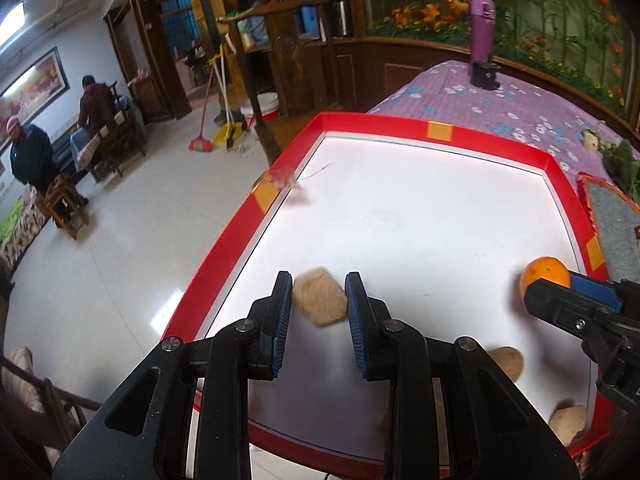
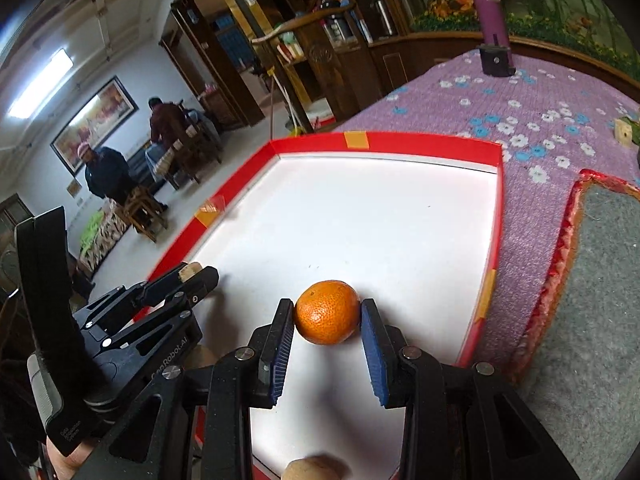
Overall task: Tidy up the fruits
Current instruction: 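Lower the chunk and orange into the white tray and open both tools, then grasp a brown round fruit with the left tool while the right grasps a red date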
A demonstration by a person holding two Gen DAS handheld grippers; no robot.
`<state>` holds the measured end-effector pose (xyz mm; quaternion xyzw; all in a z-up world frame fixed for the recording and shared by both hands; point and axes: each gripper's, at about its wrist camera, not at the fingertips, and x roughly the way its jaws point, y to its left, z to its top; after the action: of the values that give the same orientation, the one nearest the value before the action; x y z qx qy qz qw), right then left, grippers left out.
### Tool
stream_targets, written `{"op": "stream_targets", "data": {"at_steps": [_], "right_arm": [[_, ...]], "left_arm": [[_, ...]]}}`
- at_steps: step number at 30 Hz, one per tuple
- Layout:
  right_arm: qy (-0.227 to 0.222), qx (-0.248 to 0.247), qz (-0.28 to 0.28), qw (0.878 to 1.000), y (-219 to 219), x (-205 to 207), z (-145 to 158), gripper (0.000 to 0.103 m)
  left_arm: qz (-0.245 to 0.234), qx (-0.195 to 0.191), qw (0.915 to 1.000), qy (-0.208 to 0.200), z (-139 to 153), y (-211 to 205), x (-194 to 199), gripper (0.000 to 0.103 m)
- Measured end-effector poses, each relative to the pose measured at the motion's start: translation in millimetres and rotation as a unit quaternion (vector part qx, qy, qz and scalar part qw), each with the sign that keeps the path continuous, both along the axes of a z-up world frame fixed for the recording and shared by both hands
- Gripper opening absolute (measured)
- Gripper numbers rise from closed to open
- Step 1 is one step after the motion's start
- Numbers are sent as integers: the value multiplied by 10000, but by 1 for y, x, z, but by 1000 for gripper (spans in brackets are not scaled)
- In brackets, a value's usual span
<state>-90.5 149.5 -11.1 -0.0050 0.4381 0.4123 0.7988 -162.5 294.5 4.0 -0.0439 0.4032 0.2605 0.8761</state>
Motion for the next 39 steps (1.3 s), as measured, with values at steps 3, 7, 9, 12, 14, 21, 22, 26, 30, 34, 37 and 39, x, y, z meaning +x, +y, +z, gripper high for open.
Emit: {"op": "stream_targets", "data": {"at_steps": [3,7,9,12,14,21,22,26,30,34,37,39], "right_arm": [[-32,-92,21,10000,2,1,0,33],[-4,143,-64,9999,-7,1,5,34],[-55,275,-172,9995,-16,4,9,34],[-95,384,-297,9988,-27,9,16,34],[-102,493,-417,9979,-38,13,21,35],[-120,733,-862,9935,-83,25,35,35],[-122,766,-908,9928,-90,26,37,35],[-194,867,-1170,9892,-125,28,44,35],[-216,976,-1493,9837,-176,30,52,35],[-259,1092,-1927,9748,-240,33,59,35],[-254,1158,-2412,9632,-305,36,63,36],[-160,1176,-2700,9555,-343,37,62,36]], "left_arm": [[77,-26,10000,9,0,4,0,39],[94,-7,9999,-71,8,1,2,42],[122,56,9997,-202,16,-2,0,42],[130,171,9991,-373,28,-5,-3,49],[75,233,9985,-492,38,-13,-5,56],[-387,417,9973,-473,48,-53,5,57],[-452,429,9970,-453,48,-59,7,57],[-742,505,9952,-392,51,-89,14,57],[-1098,628,9915,-312,54,-123,23,57],[-1485,707,9860,-272,55,-155,28,64],[-1901,713,9789,-226,53,-186,32,64],[-2240,690,9720,-151,49,-209,38,64]]}}
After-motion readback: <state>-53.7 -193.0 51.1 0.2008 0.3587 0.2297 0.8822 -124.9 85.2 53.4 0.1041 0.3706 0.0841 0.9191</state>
